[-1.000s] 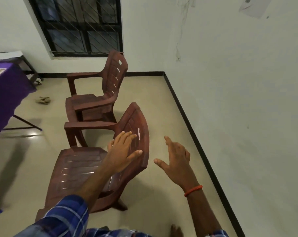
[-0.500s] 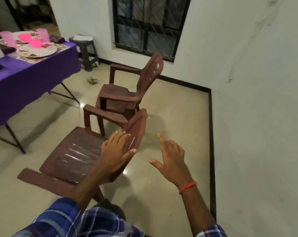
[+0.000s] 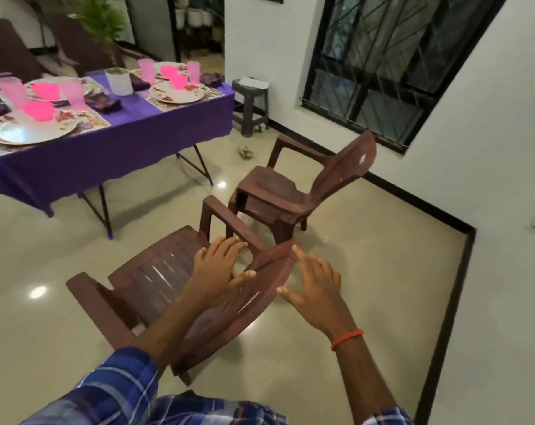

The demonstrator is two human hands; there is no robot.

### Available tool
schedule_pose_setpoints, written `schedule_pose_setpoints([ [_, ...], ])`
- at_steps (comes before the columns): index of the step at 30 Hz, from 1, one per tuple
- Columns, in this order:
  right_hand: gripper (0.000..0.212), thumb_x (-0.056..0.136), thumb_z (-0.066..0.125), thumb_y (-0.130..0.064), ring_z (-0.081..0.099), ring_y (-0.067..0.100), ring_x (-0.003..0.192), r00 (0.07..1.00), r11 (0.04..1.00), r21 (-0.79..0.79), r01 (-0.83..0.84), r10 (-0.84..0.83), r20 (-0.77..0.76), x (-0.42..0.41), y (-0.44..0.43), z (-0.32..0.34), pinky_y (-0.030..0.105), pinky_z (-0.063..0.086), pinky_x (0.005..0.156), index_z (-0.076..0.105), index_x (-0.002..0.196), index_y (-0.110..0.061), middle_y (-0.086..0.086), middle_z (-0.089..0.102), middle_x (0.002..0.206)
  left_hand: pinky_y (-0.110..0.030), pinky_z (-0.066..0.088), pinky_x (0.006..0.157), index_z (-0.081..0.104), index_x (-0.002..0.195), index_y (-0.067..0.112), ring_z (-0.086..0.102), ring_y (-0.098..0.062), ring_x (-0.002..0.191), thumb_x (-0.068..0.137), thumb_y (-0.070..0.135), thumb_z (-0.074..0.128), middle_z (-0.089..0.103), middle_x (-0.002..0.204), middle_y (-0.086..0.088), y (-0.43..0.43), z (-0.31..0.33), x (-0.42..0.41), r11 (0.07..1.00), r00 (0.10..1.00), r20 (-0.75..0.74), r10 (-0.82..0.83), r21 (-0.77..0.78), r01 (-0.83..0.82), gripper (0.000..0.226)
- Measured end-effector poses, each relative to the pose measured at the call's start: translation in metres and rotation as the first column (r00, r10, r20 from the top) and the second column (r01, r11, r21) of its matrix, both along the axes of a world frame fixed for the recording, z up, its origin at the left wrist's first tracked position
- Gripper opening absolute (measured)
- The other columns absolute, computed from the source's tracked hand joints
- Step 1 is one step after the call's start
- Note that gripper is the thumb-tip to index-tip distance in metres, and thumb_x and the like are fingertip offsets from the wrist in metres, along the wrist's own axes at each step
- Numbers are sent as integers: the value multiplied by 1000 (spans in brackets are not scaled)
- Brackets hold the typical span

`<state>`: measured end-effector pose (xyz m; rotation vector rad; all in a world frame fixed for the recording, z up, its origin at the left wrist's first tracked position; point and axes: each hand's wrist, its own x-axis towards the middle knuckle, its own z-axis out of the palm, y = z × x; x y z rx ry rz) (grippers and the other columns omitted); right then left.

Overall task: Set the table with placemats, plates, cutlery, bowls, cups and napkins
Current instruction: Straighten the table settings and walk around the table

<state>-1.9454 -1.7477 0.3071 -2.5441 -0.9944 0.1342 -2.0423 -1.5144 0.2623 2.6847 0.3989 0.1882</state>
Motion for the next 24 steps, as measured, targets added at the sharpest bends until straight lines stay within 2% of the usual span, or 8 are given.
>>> schedule_pose_setpoints([
  [3,95,87,57,-68,19,20,146,998,999,-11,-53,52,-18,29,8,-5,41,19,117,8,160,-30,-1,31,159,-58,18,121,33,155,35,11,-19,156,82,91,7,27,165,7,2,-2,2,998,997,-20,68,12,-68,96],
  [7,100,85,59,-69,21,20,146,992,993,-10,-117,116,-41,64,20,-11,43,21,116,11,161,-25,1,33,158,-60,18,121,30,155,40,7,-18,157,80,92,4,25,165,9,-1,-8,-7,983,980,-74,185,22,-184,95],
  [14,100,85,59,-69,17,20,150,926,930,-19,-367,364,-101,125,46,-16,46,16,120,9,161,-27,1,29,160,-59,16,122,28,157,39,6,-18,157,78,94,0,23,166,8,-31,-18,-26,875,869,-114,482,15,-483,100],
  [18,99,83,57,-74,17,18,149,811,810,-52,-584,578,-93,132,58,-29,44,17,119,7,159,-35,-3,29,159,-58,20,121,31,156,37,11,-18,157,81,93,6,29,165,8,-67,-25,-35,789,783,-107,612,24,-614,97],
  [21,109,74,62,-79,18,19,149,679,660,-163,-734,707,-195,138,55,-48,45,14,120,2,158,-43,-7,27,160,-56,24,120,34,155,38,16,-17,155,82,94,16,34,162,10,-95,-29,-41,744,735,-118,668,107,-660,94],
  [24,109,74,59,-82,23,19,148,602,556,-308,-772,795,-76,145,47,-72,41,10,121,6,159,-39,-7,32,158,-56,27,118,39,153,38,24,-20,153,80,96,27,40,158,9,-114,-34,-48,712,704,-112,701,162,-683,95],
])
